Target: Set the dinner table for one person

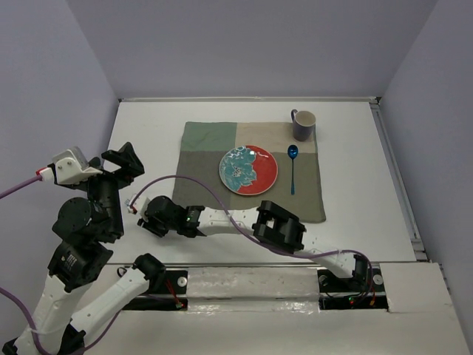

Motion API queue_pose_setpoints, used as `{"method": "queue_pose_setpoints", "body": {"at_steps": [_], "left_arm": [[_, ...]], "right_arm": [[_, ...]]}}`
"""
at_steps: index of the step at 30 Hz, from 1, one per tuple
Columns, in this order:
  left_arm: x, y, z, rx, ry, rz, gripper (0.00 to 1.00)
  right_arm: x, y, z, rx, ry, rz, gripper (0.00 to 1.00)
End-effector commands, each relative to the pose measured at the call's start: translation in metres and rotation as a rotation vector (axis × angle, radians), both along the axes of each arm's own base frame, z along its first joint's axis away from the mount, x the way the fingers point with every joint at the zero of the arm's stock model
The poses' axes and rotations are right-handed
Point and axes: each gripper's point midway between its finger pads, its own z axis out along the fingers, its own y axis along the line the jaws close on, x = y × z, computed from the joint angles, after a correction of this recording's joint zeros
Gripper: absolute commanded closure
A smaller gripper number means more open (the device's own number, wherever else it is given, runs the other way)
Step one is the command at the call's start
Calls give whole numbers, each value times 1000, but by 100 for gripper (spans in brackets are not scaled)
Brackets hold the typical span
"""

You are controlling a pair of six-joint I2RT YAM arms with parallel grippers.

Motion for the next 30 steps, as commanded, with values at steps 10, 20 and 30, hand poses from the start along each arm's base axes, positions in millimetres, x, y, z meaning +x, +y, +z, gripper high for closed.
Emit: {"method": "queue_pose_setpoints", "body": {"at_steps": [10,20,30], "left_arm": [[-5,5,8,-24,-50,5,1],[3,-9,-1,-10,-31,-44,1],[9,-14,-3,-3,-27,-51,1]], "right_arm": [[10,11,85,187,-123,-13,55],[38,7,48,114,-96,-106,50],[36,1,13,38,-44,-86,50]]}}
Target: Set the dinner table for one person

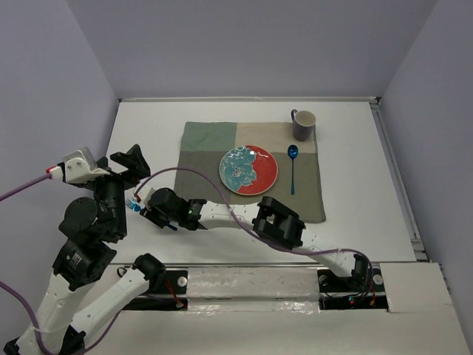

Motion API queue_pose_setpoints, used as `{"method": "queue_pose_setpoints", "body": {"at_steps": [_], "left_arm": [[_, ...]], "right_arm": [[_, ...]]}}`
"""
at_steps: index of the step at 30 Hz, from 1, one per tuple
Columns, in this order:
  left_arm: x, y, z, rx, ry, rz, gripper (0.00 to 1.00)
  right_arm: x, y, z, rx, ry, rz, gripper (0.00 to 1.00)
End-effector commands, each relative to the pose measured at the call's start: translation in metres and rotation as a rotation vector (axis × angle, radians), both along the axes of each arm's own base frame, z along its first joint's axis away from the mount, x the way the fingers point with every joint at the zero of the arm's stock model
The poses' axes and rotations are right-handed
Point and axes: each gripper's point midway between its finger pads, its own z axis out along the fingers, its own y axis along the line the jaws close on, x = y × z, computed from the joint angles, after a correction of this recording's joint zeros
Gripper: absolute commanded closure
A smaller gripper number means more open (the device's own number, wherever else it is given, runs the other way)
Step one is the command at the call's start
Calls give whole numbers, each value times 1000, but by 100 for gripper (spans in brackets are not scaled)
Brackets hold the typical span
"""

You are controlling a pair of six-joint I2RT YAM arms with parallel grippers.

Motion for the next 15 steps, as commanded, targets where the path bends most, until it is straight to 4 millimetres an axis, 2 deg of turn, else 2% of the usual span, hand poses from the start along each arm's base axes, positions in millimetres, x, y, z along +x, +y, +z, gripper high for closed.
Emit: {"method": "queue_pose_setpoints", "body": {"at_steps": [1,9,10,12,13,15], "left_arm": [[5,-2,8,-20,-30,7,1],[6,-2,4,-20,-29,9,1],[6,-3,2,-17,-27,6,1],[7,-4,1,-15,-27,8,1],[7,-4,2,-14,-28,8,1],[8,-4,0,-12,-28,7,1]], "right_arm": [[-2,8,2,12,10,7,51],[-6,4,-15,-22,33,17,64],[-7,4,-13,-20,31,21,74],[-7,3,-14,-25,31,25,83],[-8,2,-15,-26,33,24,90],[-9,2,-8,-16,38,27,100]]}}
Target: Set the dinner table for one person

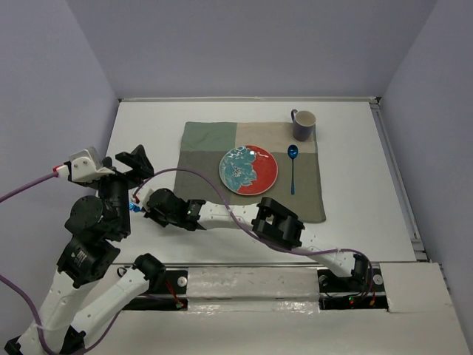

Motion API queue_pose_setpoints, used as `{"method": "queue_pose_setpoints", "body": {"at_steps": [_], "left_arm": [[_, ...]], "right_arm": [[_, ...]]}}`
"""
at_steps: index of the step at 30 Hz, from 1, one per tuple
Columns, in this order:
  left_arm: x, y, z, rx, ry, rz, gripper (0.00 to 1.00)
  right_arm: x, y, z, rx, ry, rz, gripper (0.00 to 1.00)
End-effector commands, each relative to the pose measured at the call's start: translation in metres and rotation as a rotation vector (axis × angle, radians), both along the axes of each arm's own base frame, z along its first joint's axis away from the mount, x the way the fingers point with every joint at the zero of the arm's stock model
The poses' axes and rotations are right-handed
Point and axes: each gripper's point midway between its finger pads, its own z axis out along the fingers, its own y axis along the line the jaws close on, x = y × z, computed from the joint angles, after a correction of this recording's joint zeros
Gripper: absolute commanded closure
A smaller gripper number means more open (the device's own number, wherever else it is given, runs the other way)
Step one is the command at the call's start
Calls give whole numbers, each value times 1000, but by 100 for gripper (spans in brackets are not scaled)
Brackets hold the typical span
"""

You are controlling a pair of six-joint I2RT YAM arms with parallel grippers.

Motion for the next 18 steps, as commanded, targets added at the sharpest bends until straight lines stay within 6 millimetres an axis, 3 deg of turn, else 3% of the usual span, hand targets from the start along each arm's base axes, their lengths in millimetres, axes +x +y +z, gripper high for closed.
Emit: {"method": "queue_pose_setpoints", "body": {"at_steps": [1,5,6,10,12,15,16,18], "left_arm": [[1,1,9,-28,-47,12,1],[0,-4,4,-32,-50,-23,1],[1,-5,3,-34,-47,-30,1],[-2,-7,1,-34,-44,-54,1],[-5,-14,3,-48,-54,-105,1],[-9,-24,8,-66,-69,-169,1],[-10,-25,10,-70,-72,-180,1],[-14,-26,17,-78,-89,-202,1]], "right_arm": [[-6,0,2,-3,11,10,100],[1,3,22,68,1,-46,100],[11,7,39,148,18,-102,100],[27,9,80,296,111,-174,100],[33,7,108,378,135,-201,100],[44,-5,125,422,145,-236,100],[48,-9,147,471,144,-237,100],[52,-16,153,498,176,-271,100]]}}
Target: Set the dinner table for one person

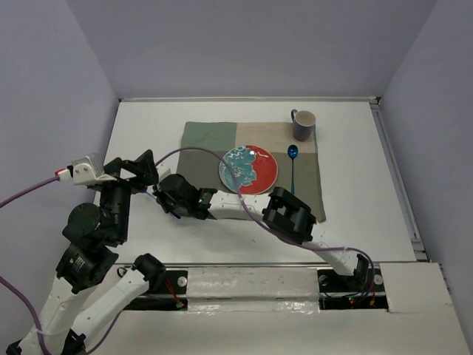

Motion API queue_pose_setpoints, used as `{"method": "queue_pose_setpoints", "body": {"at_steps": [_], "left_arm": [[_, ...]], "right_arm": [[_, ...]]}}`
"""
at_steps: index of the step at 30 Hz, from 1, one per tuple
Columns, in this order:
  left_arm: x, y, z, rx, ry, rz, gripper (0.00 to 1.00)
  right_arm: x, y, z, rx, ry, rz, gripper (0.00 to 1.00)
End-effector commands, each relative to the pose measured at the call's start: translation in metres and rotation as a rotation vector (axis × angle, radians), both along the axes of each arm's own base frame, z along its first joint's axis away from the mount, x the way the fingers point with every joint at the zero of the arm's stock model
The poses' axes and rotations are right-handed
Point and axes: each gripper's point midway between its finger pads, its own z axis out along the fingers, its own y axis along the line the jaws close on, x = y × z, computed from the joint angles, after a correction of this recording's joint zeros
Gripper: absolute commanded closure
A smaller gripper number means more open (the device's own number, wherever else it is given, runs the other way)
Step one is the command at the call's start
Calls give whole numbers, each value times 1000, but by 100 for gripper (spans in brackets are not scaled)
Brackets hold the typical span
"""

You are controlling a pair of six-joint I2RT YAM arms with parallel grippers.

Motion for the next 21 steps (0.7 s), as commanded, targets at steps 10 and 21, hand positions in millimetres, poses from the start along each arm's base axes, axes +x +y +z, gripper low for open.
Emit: {"method": "queue_pose_setpoints", "body": {"at_steps": [10,21], "left_arm": [[-10,-24,5,-17,-71,-161,1],[-14,-50,-32,-38,-85,-303,1]], "right_arm": [[82,-60,150,398,20,-480,100],[137,-137,106,305,-22,-901,100]]}}
